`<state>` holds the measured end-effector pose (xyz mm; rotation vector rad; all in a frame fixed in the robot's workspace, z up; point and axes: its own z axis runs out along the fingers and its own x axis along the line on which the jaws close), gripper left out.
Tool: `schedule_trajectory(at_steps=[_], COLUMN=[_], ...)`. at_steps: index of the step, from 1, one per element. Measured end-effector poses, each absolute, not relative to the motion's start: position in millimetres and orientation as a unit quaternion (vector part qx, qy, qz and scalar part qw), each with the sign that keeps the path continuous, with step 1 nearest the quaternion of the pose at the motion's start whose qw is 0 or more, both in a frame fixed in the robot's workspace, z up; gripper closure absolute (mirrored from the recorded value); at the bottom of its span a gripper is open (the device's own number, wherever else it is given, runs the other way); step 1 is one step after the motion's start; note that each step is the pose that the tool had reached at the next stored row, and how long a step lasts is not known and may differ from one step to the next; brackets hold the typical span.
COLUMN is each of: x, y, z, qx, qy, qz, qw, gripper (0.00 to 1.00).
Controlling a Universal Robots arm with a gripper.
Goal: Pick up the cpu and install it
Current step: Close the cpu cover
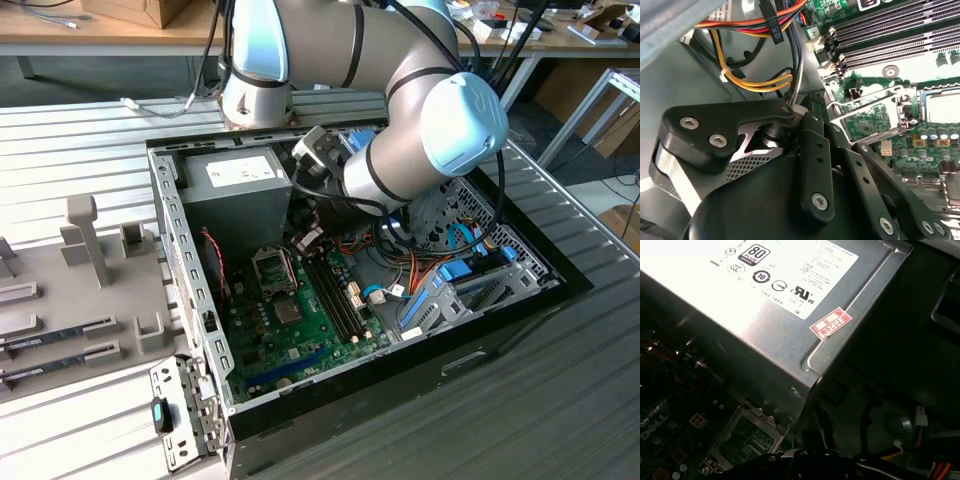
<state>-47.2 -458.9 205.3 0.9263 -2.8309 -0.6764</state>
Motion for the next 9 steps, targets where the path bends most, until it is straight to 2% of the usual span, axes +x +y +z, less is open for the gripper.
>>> schedule_trajectory(at_steps=[9], x=[-47.3], y=[-460.3], z=[194.8], qx=[0.309], qy=[-0.924], qz=[-0.221], qw=[0.046], gripper=[0.89])
